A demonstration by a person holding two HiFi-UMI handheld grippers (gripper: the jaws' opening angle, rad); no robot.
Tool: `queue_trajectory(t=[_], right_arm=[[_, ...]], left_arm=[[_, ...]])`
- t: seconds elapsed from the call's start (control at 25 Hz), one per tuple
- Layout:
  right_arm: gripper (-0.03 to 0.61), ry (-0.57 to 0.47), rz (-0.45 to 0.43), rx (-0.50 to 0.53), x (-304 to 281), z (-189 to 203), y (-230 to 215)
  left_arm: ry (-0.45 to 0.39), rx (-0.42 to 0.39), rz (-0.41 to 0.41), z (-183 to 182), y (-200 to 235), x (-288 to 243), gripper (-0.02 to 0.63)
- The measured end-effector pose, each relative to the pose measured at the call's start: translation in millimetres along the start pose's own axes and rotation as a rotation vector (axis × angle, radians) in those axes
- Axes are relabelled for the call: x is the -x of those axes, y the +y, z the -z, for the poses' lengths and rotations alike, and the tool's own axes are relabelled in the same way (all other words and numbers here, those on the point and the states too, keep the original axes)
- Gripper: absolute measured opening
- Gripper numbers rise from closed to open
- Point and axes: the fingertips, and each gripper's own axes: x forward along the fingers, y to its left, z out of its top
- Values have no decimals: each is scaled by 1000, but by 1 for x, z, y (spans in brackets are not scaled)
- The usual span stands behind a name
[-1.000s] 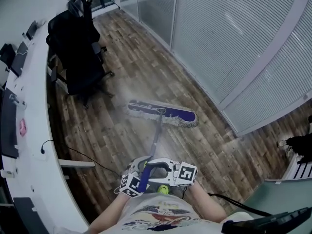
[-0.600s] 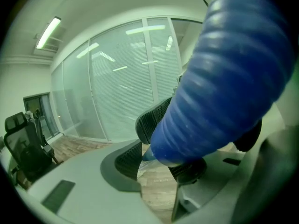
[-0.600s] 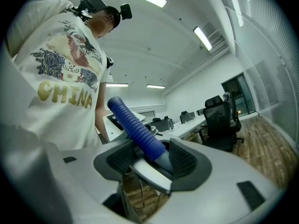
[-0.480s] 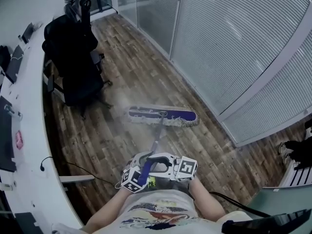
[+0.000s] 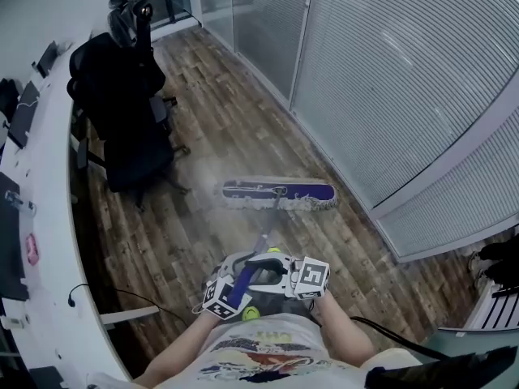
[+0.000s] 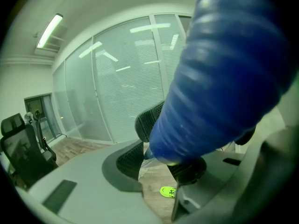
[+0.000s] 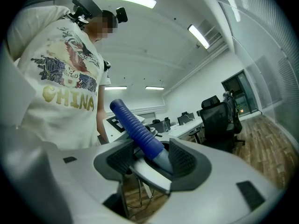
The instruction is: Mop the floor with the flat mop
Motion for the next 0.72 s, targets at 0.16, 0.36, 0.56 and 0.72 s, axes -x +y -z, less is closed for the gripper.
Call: queue_trajectory(t=[0.16, 0.36, 0.56, 0.72], right_arm=[[235, -11, -26, -15, 17, -23, -75], [233, -36, -58, -30, 51, -61, -177], [216, -105, -70, -45, 97, -107, -265], [216, -124, -25, -22, 115, -124, -299]], left_arm=[[8, 34, -29, -17, 59, -49, 129], [25, 36, -47, -51, 137, -122, 126], [34, -48, -65, -102, 200, -191, 121], [26, -96, -53, -121, 224, -220, 121]])
